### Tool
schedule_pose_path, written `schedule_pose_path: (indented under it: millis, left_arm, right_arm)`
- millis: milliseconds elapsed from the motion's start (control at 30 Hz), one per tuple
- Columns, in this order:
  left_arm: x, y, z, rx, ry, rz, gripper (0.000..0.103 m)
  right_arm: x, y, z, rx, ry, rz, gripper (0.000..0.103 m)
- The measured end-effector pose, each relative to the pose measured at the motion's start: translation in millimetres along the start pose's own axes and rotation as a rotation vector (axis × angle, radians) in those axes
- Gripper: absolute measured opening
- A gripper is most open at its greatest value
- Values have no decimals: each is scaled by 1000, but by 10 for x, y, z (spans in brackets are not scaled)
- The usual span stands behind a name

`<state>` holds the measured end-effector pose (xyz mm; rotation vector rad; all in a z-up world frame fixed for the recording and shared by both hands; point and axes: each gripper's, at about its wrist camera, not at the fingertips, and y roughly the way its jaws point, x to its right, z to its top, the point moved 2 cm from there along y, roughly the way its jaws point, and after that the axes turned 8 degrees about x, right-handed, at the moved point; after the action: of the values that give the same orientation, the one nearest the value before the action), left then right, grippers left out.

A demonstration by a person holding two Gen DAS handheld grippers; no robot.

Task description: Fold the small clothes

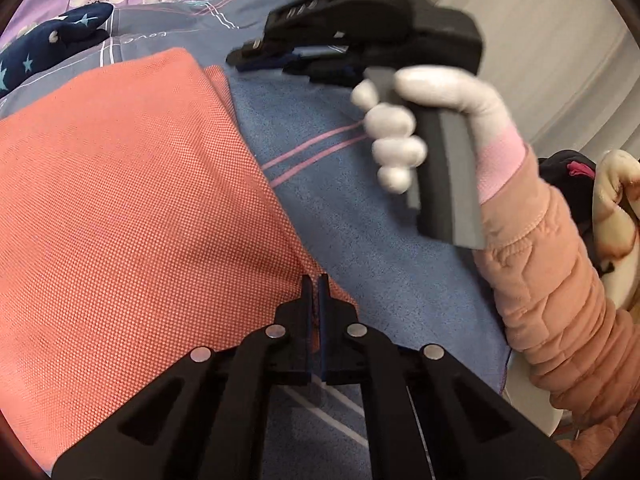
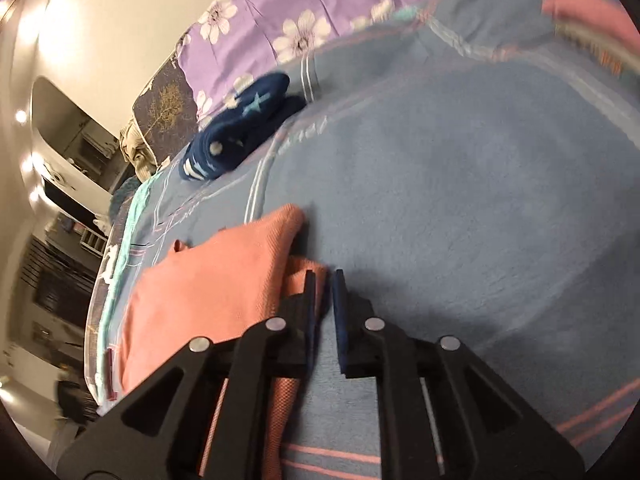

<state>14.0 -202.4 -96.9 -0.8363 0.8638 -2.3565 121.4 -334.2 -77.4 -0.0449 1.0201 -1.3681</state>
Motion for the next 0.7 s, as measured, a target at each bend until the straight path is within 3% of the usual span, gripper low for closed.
schedule_pose_path:
  millis: [67,133,167,200,233,267,300,433,533,600,700]
  left_arm:
    - [29,8,-3,3,18,7,2]
    - [33,12,-3,4,18,7,2]
    - [35,13,-1,4,17,6,2]
    - [31,19,3,4,16,6,2]
    - [30,18,-4,4,15,6,2]
    - [40,16,0,6,17,5,2]
    - [53,9,-2,9,22,3,2]
    - [148,41,-24,16,53,-13,2]
    - [138,97,-33,12,38,-46,2]
    - [118,93,-35,19,23,-74,2]
    - [54,47,-57,31,-30,-108,10]
  right_arm:
    - [-105,-76,44,10,-11,52,14]
    - [-264,-70,38,-3,-57,70,31]
    - [-313,-48,15,-20,-75,62,48]
    - [-378,53,3,-50,-95,51,46]
    - [-414,199,-49,-95,-113,31,37]
    - [-417,259,-56,-107,-111,17,4]
    - [-410,312,-78,-116,-104,4,2]
    - [-437,95,-33,8,-109,10,2]
    - [-369,187,-111,-11,-196,-101,2]
    - [-304,249,-172,-19,-213,-114,2]
    - [-316,95,-158,11,-183,-99,15]
